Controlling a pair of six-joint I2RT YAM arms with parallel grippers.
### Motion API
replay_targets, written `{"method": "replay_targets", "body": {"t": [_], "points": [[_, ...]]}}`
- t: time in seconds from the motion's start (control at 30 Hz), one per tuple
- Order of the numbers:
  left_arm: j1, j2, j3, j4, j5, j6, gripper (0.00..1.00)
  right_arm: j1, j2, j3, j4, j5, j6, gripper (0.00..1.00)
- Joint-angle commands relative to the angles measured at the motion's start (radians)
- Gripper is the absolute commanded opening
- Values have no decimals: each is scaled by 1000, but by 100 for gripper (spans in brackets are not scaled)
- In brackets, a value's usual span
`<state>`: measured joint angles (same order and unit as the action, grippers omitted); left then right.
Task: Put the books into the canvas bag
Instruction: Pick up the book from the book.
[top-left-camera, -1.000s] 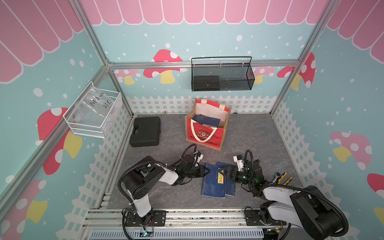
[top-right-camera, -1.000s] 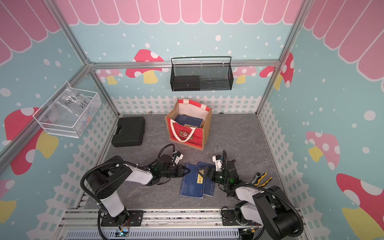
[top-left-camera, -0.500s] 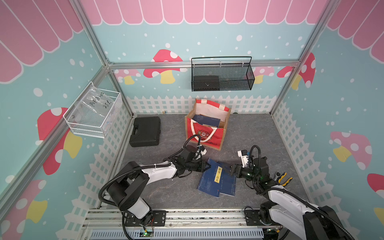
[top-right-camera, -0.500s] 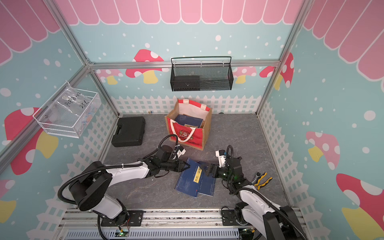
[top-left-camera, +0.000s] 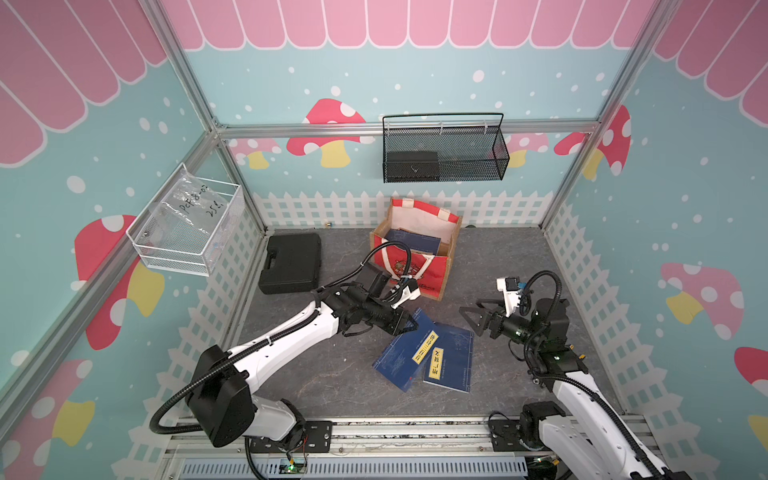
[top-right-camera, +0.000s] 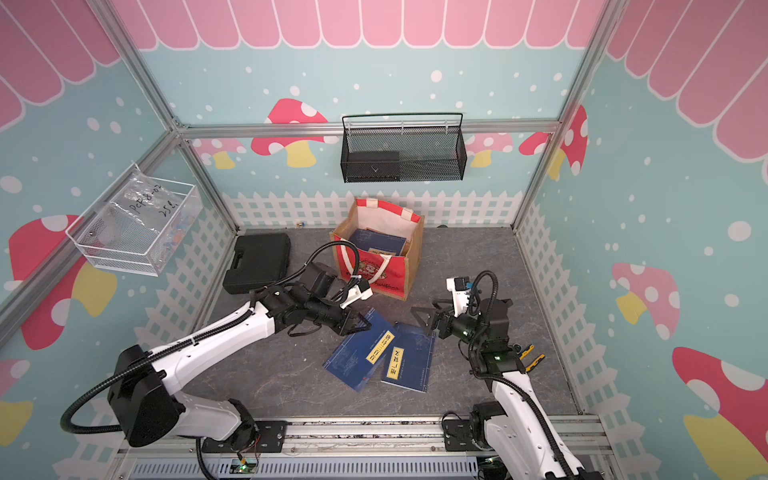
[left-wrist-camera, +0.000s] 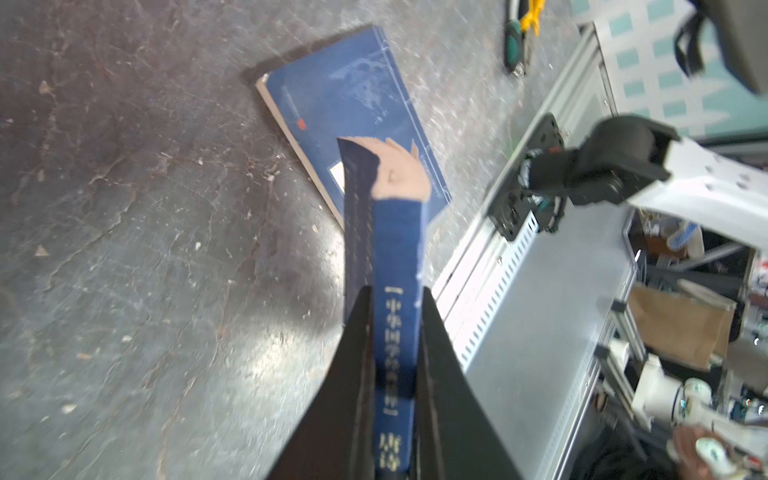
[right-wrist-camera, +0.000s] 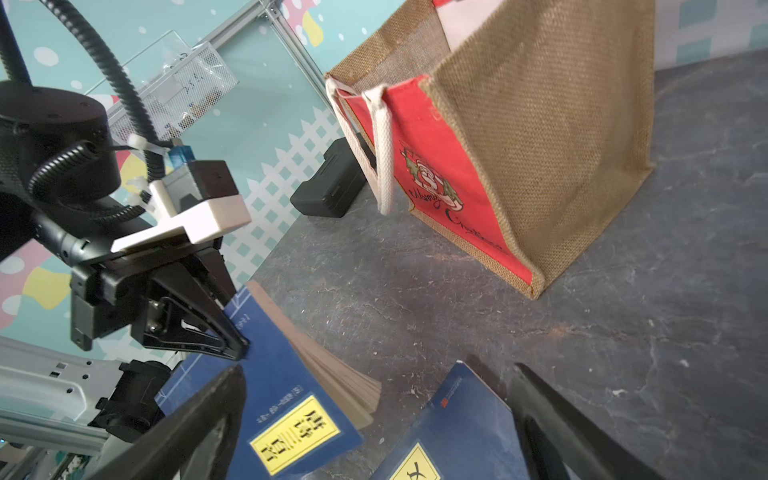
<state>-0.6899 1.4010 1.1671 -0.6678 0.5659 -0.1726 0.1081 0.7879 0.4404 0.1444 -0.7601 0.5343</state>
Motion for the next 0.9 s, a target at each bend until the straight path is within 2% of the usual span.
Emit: {"method": "replay_targets", "body": {"t": [0.0,0.17,0.27,0.33,0.4,0.57,0.73,0.87], "points": [[19,-46,65,-192,86,148,0,-13,-4,35,-48,-67,-88,100],[26,-71,84,-238,140,200,0,-21,5,70,-44,-116,-120,100],[35,-77,83,-239,148,208,0,-22,18,72,3,-208,-104,100],[43,-79,80,-242,185,224,0,-20,36,31,144,-348,-11,100],[50,-82,80,-244,224,235,0,-11,55,-12,307,-426,88,99],[55,-89,82,-245,290,253,0,66,88,-26,326,-423,85,99],[59,-90,83,-245,350,268,0,225,152,12,285,-387,14,99],[60,-97,80,-248,371,275,0,298,213,45,283,-387,-14,98]]}}
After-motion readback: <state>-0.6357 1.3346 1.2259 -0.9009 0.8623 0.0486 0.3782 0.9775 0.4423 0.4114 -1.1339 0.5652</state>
